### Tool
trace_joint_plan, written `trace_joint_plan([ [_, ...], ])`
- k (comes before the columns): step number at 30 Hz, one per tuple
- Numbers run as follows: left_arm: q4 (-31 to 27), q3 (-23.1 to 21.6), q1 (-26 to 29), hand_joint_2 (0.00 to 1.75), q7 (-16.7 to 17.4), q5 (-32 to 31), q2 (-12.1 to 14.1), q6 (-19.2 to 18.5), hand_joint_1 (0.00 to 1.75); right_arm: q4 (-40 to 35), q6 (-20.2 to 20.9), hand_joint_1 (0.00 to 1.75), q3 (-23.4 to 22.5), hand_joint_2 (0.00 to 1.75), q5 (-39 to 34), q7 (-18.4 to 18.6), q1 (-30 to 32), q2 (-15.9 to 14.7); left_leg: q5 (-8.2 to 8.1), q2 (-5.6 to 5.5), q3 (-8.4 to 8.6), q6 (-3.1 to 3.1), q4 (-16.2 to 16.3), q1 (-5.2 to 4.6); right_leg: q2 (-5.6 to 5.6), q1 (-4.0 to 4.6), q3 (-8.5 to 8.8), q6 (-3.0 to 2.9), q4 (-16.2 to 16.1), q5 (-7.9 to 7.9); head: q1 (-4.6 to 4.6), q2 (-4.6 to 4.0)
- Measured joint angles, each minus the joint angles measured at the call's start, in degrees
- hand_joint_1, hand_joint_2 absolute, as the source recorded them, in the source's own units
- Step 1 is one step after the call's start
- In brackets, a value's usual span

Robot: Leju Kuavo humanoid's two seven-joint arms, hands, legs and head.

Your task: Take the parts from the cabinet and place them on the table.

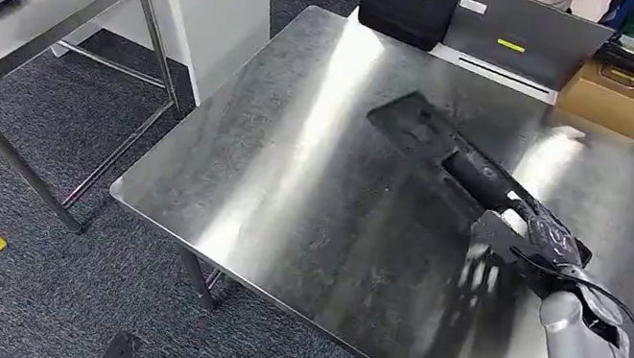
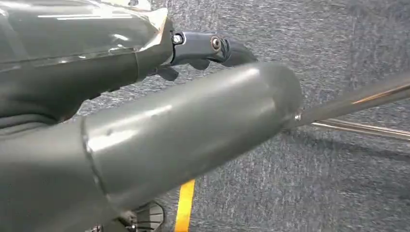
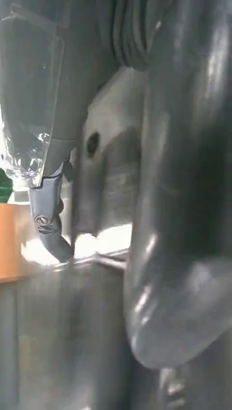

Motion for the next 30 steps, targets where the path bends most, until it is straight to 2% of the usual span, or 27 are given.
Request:
trace_joint_plan([
  [6, 0.0, 0.1, 0.1, 0.0, 0.5, -0.5, 0.0, 0.0, 0.0, -4.7, 6.0, 0.0, 0.7, 0.0, -2.9, 3.3, -0.2, 0.2, 0.0, 0.02, 0.02, 0.0, 0.0, -0.01, 0.01, 0.0, -0.01, 0.0, 0.0, 0.0, 0.04, 0.0],
  [23, 0.0, 0.9, 0.2, 0.0, 1.0, -1.1, 0.1, 0.0, 0.0, -6.5, 8.1, 0.0, 1.8, 0.0, -7.9, 2.6, -1.0, 0.0, 0.0, 0.02, 0.02, 0.0, 0.0, 0.0, 0.02, 0.01, -0.01, 0.0, 0.0, 0.0, 0.02, 0.0],
  [26, 0.0, 0.9, 0.2, 0.0, 1.2, -1.3, 0.1, -0.2, 0.0, -6.9, 6.3, 0.0, 2.3, 0.0, -8.3, 3.1, -1.0, -0.4, 0.0, 0.02, 0.01, 0.0, 0.0, 0.0, 0.01, 0.01, -0.02, 0.0, 0.0, 0.0, 0.04, 0.0],
  [30, 0.0, 0.9, 0.1, 0.0, 1.2, -2.3, 0.0, -0.3, 0.0, -9.7, -0.6, 0.0, 3.5, 0.0, -7.4, 1.7, -1.2, -0.6, 0.0, 0.04, 0.01, 0.0, 0.0, 0.0, 0.03, 0.01, -0.01, 0.0, 0.0, 0.0, 0.02, 0.0],
])
